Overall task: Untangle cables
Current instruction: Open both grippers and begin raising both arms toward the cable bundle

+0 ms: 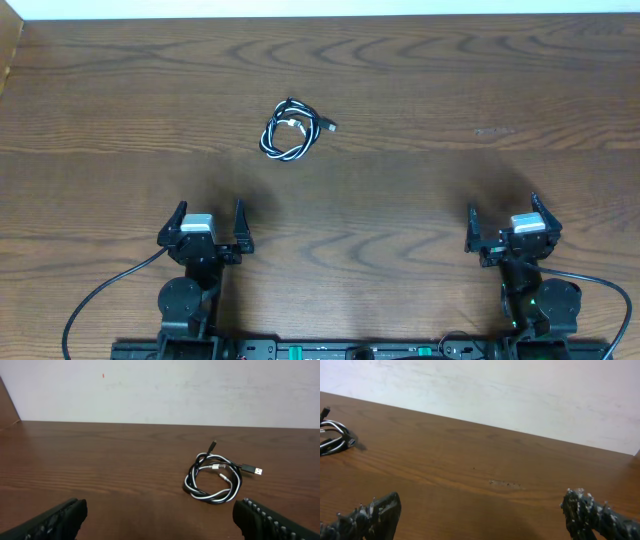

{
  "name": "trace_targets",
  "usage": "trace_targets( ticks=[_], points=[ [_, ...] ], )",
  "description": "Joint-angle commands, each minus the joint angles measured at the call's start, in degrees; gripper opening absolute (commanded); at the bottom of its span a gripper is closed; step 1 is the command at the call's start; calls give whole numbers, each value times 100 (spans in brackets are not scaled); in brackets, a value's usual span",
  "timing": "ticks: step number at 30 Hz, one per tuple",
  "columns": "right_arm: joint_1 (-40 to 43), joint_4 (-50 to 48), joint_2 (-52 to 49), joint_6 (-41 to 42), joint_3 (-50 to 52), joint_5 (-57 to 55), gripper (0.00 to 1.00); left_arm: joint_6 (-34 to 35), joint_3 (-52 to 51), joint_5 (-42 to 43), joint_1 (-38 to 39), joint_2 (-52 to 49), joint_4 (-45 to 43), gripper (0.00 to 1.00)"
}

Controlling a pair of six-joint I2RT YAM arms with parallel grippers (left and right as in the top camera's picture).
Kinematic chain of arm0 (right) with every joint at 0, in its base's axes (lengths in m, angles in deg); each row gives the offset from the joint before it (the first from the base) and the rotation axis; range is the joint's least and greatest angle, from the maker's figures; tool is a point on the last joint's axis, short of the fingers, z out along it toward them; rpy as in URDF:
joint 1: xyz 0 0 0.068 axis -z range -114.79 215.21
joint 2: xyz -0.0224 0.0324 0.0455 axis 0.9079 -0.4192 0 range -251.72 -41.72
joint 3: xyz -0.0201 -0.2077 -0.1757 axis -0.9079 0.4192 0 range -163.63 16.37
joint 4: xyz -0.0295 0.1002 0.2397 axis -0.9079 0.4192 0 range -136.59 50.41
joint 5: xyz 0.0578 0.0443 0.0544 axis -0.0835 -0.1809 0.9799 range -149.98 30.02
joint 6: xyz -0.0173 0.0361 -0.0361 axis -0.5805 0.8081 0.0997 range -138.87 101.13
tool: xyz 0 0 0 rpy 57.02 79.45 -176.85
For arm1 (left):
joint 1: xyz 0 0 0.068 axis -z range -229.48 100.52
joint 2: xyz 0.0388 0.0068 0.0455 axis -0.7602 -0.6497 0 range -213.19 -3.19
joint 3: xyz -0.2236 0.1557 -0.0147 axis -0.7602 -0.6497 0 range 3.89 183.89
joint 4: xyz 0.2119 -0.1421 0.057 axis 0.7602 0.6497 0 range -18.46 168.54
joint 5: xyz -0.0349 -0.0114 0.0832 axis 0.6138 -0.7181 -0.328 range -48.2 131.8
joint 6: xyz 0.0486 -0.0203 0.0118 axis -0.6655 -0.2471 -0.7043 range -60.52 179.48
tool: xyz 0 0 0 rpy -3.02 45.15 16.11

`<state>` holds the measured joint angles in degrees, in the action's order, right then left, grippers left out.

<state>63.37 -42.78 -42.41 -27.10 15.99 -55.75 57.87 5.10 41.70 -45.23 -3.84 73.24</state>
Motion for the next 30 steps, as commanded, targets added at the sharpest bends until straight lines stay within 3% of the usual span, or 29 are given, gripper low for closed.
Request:
trace_targets(
  ticks=[1,16,24,30],
  points=[
    [-39,26,13,-20,7,-24,99,-79,-98,-37,22,-2,238,98],
    [-39,-293,13,-17,7,413,99,-76,-98,-35,22,0,94,98],
    [-39,-688,13,-26,4,695,99,-142,-98,-31,22,-2,-846,98],
    [-39,-728,13,-483,-26,1200,99,-789,-59,986,22,-2,-1038,98]
  ],
)
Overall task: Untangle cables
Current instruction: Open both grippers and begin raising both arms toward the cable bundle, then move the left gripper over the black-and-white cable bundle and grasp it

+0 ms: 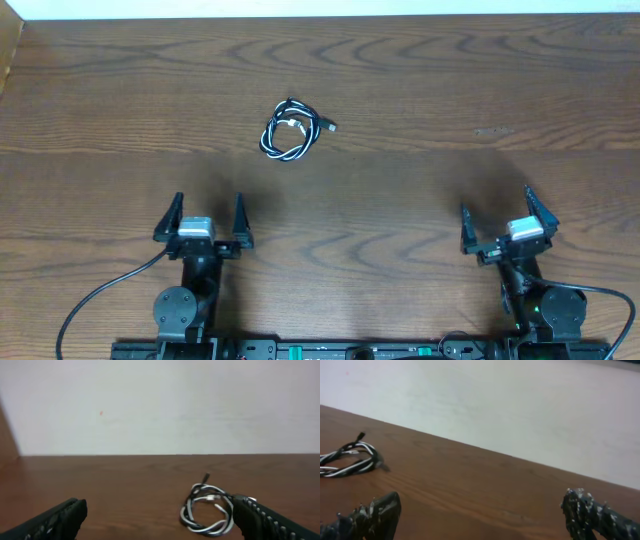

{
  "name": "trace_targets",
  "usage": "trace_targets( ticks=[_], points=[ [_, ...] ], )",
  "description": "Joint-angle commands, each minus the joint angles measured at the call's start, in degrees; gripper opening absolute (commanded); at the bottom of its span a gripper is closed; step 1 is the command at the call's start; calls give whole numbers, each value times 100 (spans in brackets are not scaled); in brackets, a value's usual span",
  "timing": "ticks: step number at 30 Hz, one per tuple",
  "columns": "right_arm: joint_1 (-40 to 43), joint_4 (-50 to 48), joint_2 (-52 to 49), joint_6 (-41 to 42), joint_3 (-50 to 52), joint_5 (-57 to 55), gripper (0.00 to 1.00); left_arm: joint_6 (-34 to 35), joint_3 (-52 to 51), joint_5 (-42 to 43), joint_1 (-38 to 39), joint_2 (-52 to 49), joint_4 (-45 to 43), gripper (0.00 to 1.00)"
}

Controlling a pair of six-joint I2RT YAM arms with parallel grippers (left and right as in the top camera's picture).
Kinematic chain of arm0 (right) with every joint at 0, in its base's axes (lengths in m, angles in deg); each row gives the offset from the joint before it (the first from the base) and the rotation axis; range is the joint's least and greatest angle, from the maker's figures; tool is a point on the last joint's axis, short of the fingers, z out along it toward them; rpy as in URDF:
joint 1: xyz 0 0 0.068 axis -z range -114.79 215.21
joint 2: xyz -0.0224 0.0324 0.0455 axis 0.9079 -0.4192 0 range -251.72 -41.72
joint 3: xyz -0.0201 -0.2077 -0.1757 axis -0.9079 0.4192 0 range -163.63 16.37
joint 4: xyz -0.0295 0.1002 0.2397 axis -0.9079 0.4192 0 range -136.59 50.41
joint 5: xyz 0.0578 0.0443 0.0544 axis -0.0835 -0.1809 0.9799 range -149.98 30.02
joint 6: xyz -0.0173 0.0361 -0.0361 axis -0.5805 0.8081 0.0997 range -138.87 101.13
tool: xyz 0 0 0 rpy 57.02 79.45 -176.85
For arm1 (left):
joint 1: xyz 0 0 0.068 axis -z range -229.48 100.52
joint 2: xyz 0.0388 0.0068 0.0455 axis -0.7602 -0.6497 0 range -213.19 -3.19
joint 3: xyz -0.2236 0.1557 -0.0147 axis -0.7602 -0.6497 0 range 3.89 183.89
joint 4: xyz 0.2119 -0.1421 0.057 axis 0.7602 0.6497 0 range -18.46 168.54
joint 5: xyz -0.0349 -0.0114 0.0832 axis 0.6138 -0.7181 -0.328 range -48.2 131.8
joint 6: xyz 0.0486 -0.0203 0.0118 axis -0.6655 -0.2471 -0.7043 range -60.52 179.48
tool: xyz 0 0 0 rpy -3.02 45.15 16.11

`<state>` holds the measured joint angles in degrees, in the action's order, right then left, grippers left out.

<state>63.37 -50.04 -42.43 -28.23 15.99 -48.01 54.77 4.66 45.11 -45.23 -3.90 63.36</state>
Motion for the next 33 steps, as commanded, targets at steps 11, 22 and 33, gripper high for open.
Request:
trace_targets(
  ticks=[11,22,33],
  points=[
    [-39,223,-289,-487,-505,815,99,-623,857,1163,22,-841,177,98],
    [-39,1873,-2131,-1429,-2608,813,99,-922,3733,1727,22,-3650,2194,98],
    [-39,3379,-4815,-1228,-5261,957,99,-1316,7034,1703,22,-6339,5246,98]
  ],
)
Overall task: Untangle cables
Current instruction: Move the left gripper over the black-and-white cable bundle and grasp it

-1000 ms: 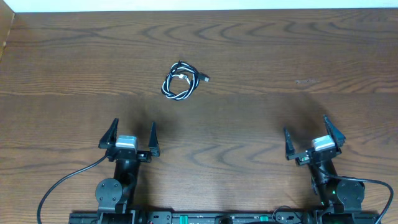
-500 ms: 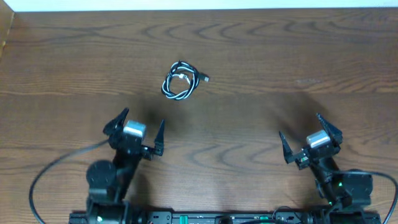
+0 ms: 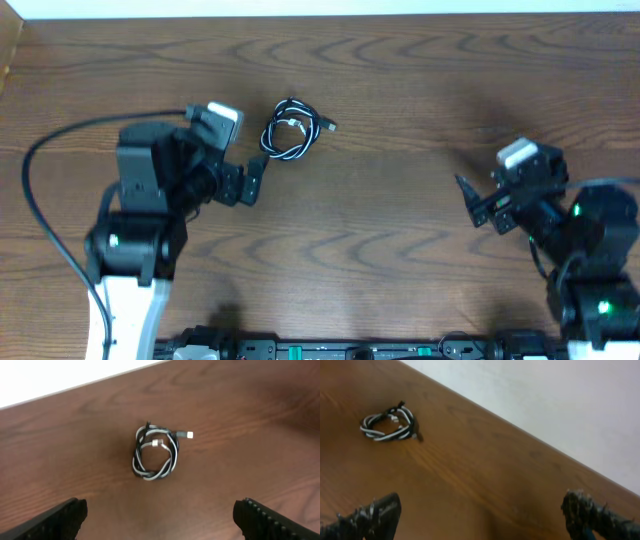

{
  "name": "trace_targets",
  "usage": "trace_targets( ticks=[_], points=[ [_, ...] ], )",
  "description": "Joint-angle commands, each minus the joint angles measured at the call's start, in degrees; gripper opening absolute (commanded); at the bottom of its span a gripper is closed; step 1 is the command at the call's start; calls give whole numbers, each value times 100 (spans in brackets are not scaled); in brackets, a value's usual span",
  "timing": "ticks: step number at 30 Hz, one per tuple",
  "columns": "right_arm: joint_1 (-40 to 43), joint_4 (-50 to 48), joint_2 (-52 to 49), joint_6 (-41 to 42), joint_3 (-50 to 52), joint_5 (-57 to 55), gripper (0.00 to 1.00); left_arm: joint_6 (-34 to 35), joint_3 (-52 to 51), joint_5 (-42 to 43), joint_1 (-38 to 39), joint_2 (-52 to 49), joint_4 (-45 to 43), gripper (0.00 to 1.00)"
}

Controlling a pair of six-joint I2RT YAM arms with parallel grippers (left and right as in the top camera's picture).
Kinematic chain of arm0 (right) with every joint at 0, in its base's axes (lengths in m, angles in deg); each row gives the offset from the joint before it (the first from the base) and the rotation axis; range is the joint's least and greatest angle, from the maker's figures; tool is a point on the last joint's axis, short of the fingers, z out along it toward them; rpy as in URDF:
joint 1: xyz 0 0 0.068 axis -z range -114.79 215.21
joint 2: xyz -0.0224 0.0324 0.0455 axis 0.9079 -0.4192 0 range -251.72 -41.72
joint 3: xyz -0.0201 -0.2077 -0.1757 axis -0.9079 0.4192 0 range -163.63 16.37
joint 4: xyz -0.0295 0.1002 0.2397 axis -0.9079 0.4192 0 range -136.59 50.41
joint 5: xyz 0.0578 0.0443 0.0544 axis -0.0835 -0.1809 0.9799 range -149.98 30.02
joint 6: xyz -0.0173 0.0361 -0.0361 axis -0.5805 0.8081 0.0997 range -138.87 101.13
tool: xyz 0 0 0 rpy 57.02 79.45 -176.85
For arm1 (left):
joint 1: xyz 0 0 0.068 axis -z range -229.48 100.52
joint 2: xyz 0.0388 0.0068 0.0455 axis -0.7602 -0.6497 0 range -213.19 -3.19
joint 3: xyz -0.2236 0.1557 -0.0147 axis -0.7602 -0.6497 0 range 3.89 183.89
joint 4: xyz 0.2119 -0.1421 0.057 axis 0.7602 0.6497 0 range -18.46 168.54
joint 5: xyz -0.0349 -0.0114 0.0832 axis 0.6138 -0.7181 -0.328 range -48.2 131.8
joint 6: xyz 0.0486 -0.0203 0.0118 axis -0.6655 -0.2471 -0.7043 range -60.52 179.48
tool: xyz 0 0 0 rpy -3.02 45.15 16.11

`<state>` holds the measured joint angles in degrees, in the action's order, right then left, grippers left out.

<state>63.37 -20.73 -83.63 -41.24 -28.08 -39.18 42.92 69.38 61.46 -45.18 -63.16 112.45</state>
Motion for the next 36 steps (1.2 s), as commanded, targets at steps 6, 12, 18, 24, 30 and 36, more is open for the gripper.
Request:
trace_targets(
  ticks=[6,12,18,24,30,36],
  points=[
    [-39,1775,-2070,299,-2347,81,99,1169,710,101,17,-584,407,98],
    [-39,2503,-2439,1563,-2734,81,99,2990,710,393,17,-586,726,98],
    [-39,2743,-2437,2275,-2734,81,99,3591,710,389,17,-586,730,98],
    [-39,2752,-2437,2793,-2734,155,99,3554,710,133,17,-588,737,98],
    [-39,2514,-2437,2791,-2734,664,99,3226,713,264,17,-743,535,98],
    [-39,2275,-2437,2793,-2734,997,99,2879,964,514,17,-1508,13,91]
  ],
)
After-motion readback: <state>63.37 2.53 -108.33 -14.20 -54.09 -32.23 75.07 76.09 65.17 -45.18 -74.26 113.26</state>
